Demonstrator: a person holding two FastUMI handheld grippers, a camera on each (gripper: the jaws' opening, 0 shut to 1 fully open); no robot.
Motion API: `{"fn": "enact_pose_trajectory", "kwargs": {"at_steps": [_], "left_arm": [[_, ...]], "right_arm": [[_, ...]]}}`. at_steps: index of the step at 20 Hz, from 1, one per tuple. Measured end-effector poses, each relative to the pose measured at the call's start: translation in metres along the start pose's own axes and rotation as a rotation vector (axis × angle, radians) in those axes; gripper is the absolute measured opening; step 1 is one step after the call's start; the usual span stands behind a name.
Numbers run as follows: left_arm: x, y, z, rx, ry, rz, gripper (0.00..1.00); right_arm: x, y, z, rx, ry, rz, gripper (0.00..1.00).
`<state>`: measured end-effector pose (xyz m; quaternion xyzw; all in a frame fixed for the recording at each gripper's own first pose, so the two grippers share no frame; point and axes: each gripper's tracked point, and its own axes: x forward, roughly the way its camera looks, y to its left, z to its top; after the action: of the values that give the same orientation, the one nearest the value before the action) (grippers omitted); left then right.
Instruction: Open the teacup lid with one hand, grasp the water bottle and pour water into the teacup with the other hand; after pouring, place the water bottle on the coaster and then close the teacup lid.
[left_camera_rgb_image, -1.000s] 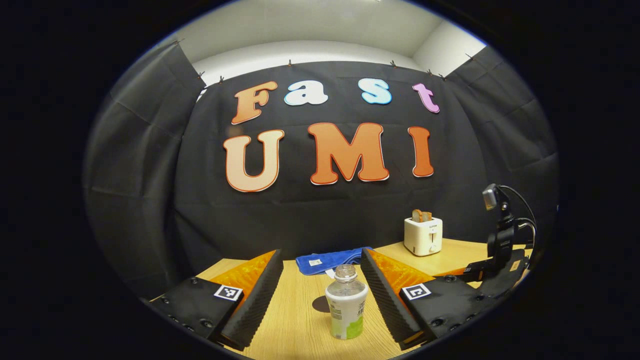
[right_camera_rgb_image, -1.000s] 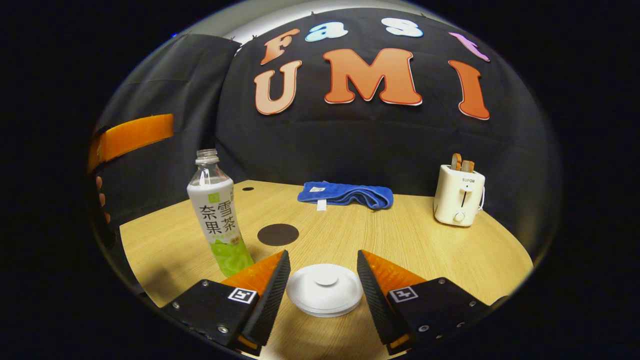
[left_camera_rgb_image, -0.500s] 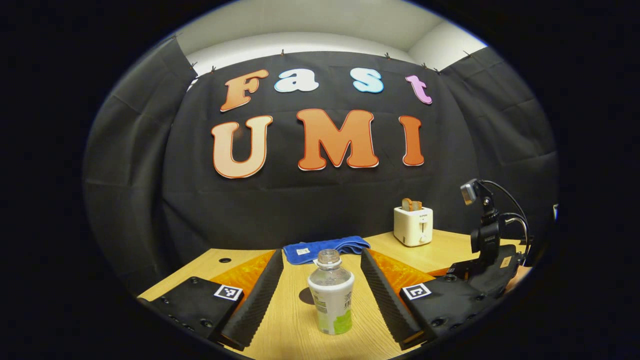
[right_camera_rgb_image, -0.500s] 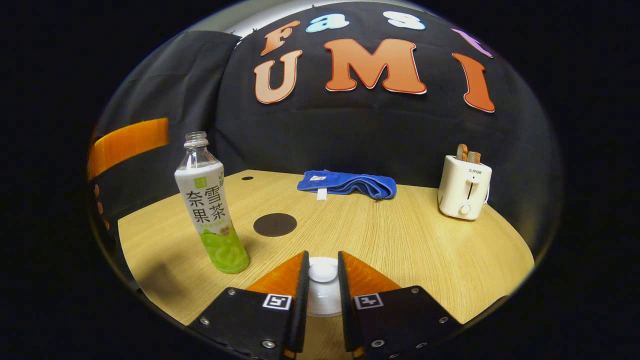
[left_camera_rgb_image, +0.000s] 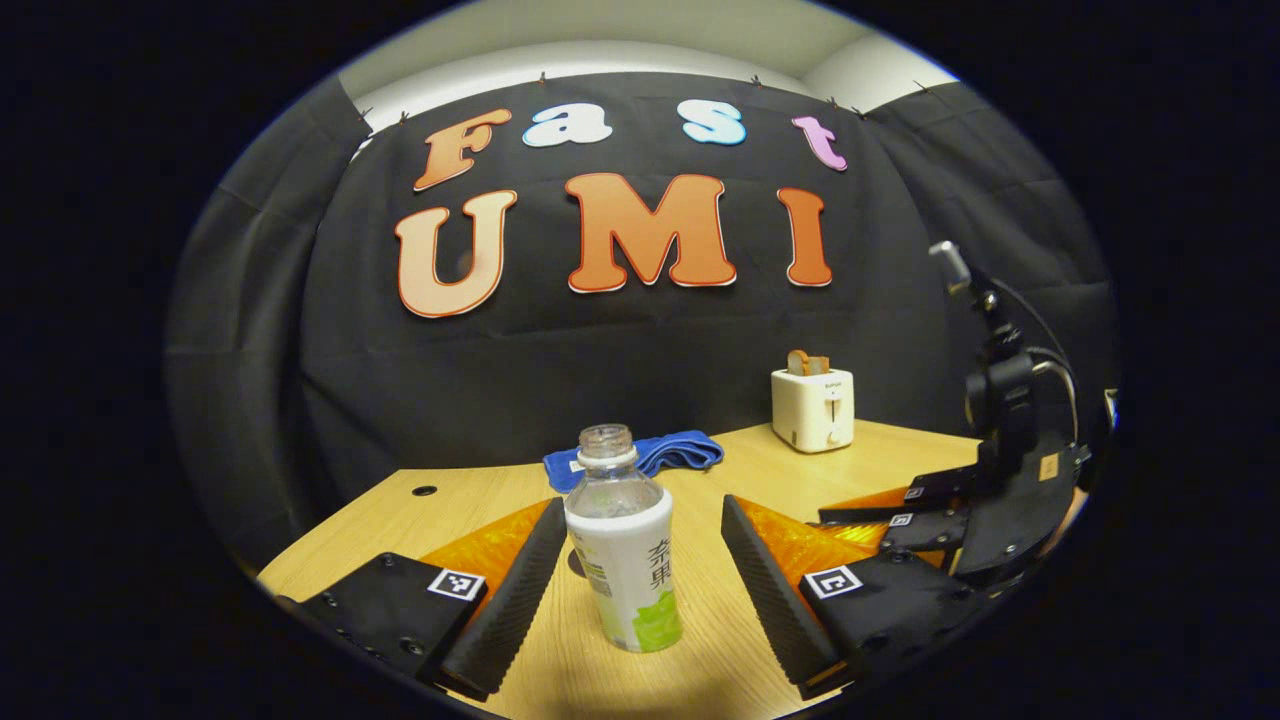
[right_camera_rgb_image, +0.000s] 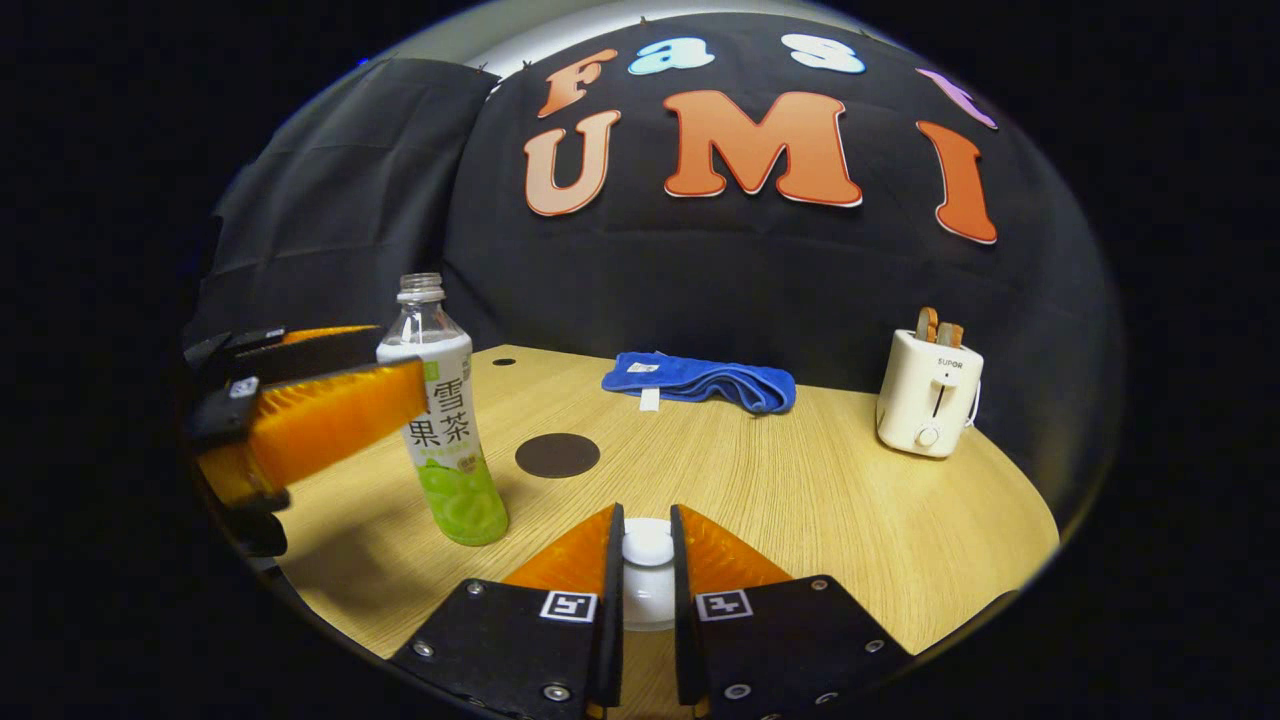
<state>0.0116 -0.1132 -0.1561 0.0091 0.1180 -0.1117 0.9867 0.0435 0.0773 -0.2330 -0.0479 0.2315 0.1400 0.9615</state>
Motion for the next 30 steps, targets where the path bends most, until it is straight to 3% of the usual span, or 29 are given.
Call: {"fn": "enact_pose_trajectory", "kwargs": {"at_steps": [6,9,13,17,18,21,30], "left_arm": [[0.017,0.006,-0.038,-0.062,0.081,0.021,1.0],[0.026,0.014,-0.053,-0.016,0.108,0.032,1.0],[0.033,0.005,-0.074,-0.06,0.169,-0.009,0.98],[0.046,0.007,-0.079,-0.09,0.173,0.009,0.72],[0.043,0.006,-0.081,-0.088,0.174,0.011,0.71],[0.048,0.016,-0.078,-0.033,0.175,0.032,0.65],[0.053,0.039,-0.052,0.309,0.195,0.094,0.65]], "right_arm": [[-0.011,-0.007,0.01,0.05,-0.038,0.0,0.22],[-0.015,-0.013,0.011,0.069,-0.052,-0.005,0.22],[-0.02,-0.019,0.015,0.078,-0.07,-0.014,0.22],[-0.027,-0.025,0.017,0.085,-0.085,-0.017,0.22],[-0.029,-0.027,0.018,0.087,-0.088,-0.019,0.22],[-0.031,-0.036,0.02,0.094,-0.096,-0.036,0.22],[-0.048,-0.059,0.028,0.076,-0.136,-0.077,0.22]]}}
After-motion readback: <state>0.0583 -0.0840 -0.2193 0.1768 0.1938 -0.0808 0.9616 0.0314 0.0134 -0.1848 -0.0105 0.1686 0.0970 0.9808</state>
